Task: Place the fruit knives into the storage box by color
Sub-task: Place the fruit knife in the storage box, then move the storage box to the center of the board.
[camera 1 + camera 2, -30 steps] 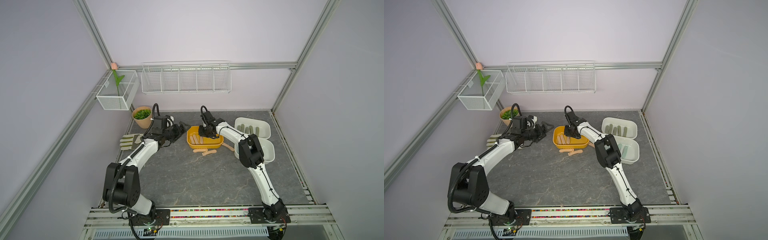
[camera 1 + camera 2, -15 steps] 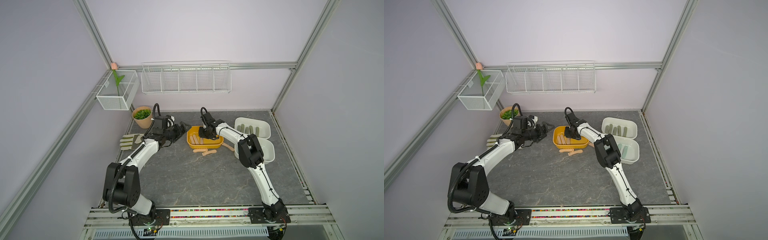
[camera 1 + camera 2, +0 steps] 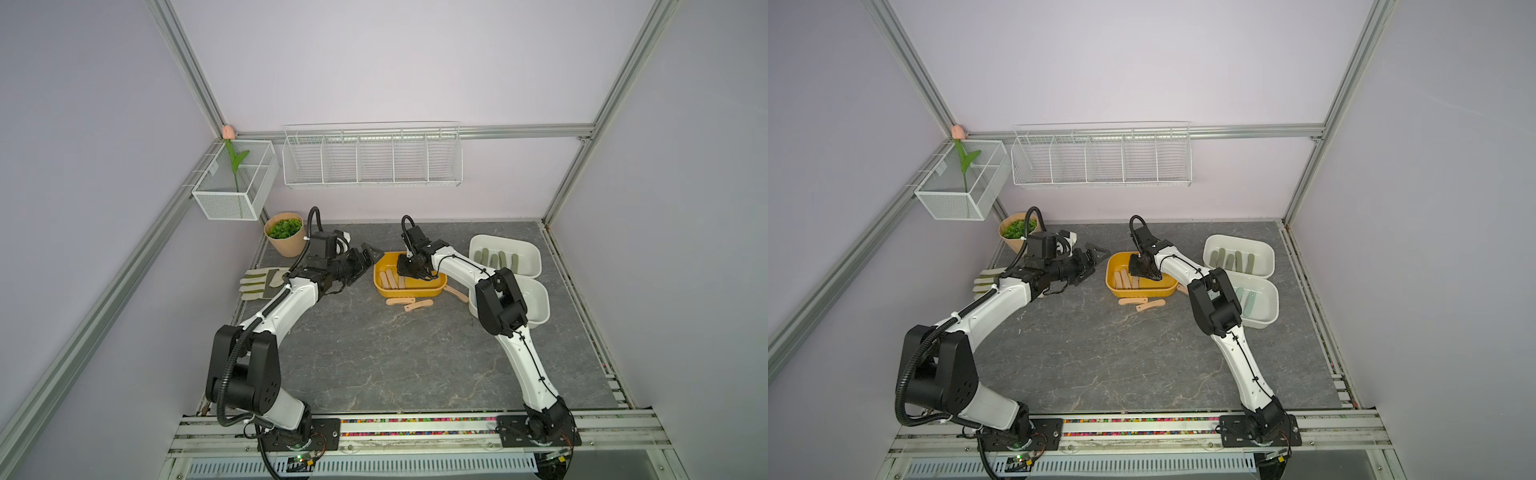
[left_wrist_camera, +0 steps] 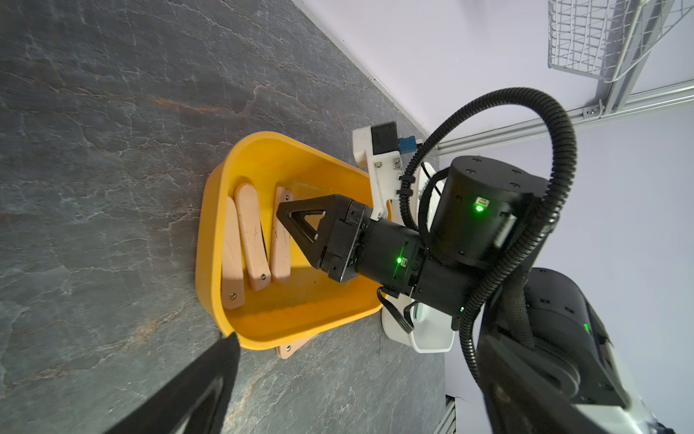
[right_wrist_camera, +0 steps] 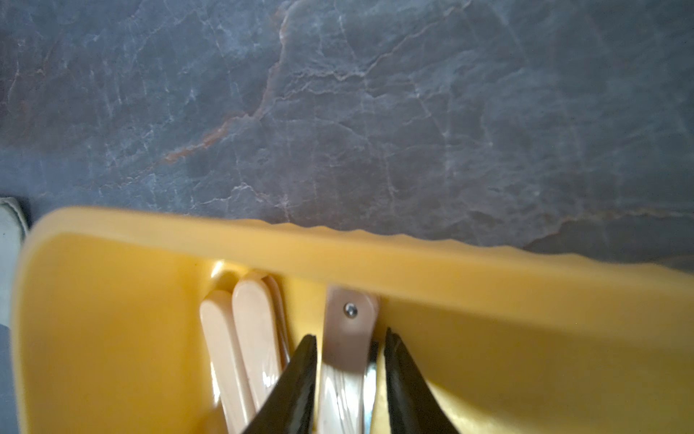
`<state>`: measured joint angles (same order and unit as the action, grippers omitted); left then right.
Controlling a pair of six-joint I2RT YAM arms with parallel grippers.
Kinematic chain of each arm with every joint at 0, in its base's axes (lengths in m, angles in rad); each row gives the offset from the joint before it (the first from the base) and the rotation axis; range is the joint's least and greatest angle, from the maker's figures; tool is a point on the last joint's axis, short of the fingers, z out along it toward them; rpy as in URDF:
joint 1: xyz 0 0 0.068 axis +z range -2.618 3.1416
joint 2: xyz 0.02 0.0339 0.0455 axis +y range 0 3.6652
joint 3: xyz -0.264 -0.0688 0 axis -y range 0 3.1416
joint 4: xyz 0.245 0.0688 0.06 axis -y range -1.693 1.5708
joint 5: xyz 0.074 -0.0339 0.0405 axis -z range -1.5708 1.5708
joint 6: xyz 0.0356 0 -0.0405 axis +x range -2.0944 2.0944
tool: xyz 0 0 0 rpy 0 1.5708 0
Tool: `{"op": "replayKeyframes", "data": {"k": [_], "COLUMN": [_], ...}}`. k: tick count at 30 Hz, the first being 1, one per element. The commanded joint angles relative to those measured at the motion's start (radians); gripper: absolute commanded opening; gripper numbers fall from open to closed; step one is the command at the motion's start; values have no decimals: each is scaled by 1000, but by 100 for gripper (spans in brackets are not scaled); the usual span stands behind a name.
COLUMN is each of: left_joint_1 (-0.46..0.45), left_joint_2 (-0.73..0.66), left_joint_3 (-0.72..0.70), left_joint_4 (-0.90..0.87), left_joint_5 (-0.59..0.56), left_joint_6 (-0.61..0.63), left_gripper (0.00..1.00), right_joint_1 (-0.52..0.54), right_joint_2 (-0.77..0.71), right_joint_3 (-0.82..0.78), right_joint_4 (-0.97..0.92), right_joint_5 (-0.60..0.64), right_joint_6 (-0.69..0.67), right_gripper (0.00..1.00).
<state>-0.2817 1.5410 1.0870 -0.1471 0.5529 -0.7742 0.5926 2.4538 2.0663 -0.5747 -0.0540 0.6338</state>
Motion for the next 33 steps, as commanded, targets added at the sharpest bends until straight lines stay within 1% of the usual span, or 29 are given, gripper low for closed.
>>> {"op": "replayKeyframes", "data": {"k": [1,9,14,18,21,25,30,33], "left_joint_1": [-7,-13,-19,-24,-30,-42,-66,-75], "left_joint_2": [-14,-36,-82,-137,-183,-239,-295,-314], "left_joint_3": [26,29,18,-19,-61,-129,-202,-211], "left_joint_4": [14,-6,-44,-59,-62,-60,-49,-68], "left_joint_5": [-10,-18,-39,-57,-73,-93,-115,-122], "left_joint_6": [-5,-3,12,13,11,1,-22,-23], "left_gripper": [99,99,99,99,99,99,99,99], "right_joint_1": [3,3,4,9,12,18,24,24], "right_joint_2": [-8,-81,-176,-269,-352,-479,-635,-717], "right_joint_3": [-34,-66,-103,-172,-257,-417,-648,-777], "right_joint_4": [-15,-7,-8,2,13,48,100,126], "right_joint_5": [-4,-8,-11,-13,-21,-19,0,22], "right_joint_6": [14,10,0,-6,-5,-4,16,18], "right_gripper": [37,38,40,42,44,47,62,63]}}
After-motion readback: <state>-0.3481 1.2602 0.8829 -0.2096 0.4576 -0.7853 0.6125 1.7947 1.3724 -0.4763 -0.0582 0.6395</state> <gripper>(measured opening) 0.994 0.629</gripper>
